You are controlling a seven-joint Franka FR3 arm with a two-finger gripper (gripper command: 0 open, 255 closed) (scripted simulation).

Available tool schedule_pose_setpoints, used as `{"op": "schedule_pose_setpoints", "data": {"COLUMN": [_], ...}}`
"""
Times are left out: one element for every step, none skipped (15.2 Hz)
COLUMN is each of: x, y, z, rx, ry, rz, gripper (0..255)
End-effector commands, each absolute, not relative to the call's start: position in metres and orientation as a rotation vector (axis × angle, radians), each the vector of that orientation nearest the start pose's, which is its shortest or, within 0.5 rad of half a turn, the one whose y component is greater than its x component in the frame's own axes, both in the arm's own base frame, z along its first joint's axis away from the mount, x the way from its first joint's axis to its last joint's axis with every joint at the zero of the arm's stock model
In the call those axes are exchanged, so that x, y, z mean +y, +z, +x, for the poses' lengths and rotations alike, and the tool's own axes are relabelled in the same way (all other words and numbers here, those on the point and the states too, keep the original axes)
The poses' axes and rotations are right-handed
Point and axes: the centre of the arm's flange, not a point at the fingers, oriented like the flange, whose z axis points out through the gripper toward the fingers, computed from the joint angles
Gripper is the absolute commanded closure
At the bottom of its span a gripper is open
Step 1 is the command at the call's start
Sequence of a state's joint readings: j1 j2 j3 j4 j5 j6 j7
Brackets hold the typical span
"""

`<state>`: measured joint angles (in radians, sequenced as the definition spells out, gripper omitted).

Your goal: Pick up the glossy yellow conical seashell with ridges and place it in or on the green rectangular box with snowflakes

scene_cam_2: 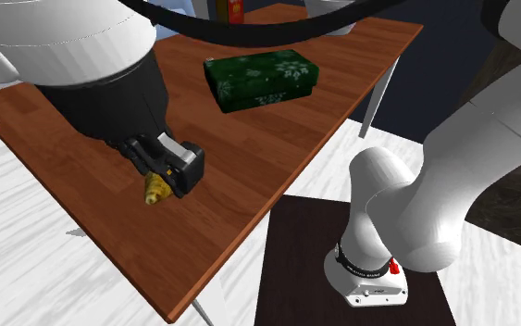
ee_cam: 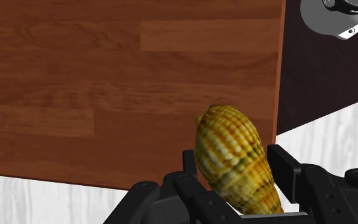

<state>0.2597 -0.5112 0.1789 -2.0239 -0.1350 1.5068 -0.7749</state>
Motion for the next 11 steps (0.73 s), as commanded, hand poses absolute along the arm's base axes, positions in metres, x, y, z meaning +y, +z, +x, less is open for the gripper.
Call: {"op": "schedule_pose_setpoints", "data": {"x": [0.166,0.166,0.166,0.166,0.166,0.166,0.153,0.140,0.126,0.113,0.100], "y": [0.656,0.661,0.666,0.671,0.677,0.678,0.678,0.679,0.679,0.679,0.679], "z": [0.349,0.349,0.349,0.349,0.349,0.349,0.348,0.347,0.346,0.345,0.344], "rx": [-1.871,-1.871,-1.871,-1.871,-1.871,-1.871,-1.871,-1.871,-1.871,-1.871,-1.871], "ry": [0.088,0.088,0.088,0.088,0.088,0.088,0.088,0.088,0.088,0.088,0.088], "rz": [-2.787,-2.787,-2.787,-2.787,-2.787,-2.787,-2.787,-2.787,-2.787,-2.787,-2.787], "gripper": [255,255,255,255,255,255,255,255,255,255,255]}}
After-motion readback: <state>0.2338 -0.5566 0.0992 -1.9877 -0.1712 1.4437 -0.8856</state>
